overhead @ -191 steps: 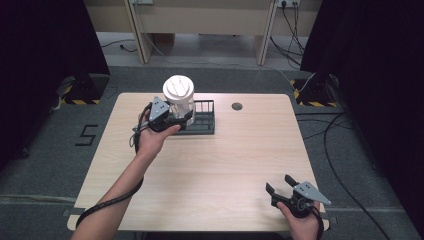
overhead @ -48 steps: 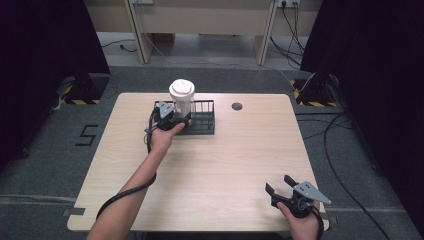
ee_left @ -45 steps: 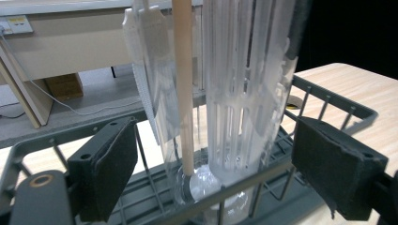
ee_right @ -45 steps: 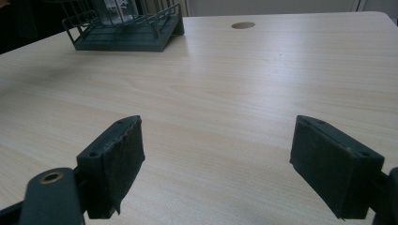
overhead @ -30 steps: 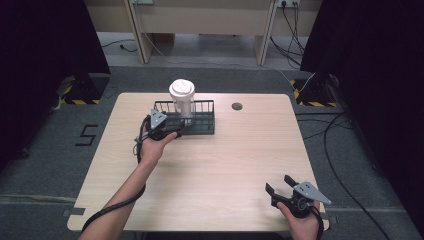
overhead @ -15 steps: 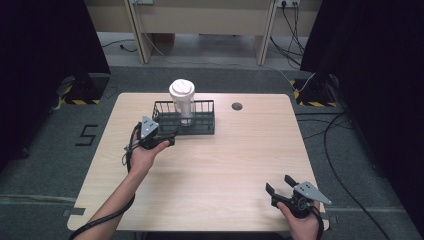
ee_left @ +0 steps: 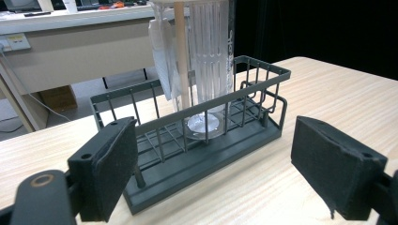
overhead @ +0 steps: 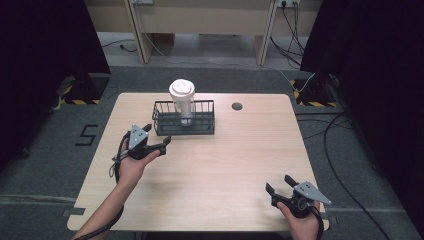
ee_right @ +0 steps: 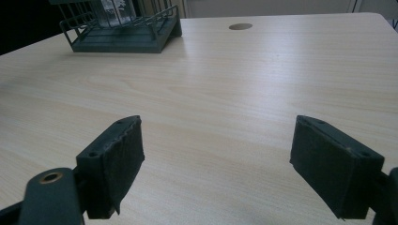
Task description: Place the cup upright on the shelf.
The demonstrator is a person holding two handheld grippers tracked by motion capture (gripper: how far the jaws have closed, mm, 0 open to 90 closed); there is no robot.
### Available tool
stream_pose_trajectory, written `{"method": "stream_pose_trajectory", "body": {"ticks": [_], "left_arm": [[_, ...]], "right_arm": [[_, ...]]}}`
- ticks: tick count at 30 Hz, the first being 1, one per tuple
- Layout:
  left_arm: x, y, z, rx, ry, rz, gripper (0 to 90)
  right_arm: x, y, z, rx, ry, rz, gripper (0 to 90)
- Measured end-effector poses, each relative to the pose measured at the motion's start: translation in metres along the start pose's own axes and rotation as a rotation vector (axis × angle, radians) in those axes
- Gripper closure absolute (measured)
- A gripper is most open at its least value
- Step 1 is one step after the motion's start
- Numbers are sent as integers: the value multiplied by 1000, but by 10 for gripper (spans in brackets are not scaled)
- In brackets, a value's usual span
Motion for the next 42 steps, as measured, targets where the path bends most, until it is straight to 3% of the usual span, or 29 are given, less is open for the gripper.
{"method": "stream_pose_trajectory", "body": {"ticks": [20,34,42], "left_arm": [[15,-46,12,10,1,9,148],[50,-78,11,-21,-49,-16,148],[62,-89,9,-42,-75,-21,148]], "right_arm": [[0,0,0,2,-3,-1,182],[0,0,1,8,-13,6,181],[0,0,1,8,-13,6,181]]}}
Point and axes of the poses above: each handheld gripper's, and its own axes: y roughly forward along the jaws, x roughly out of its underside, z roughly to its right, the point moved 8 cm from there along y, roughly forward along the jaws, and after that the axes turned 13 degrees about x, right-handed, at the moved point
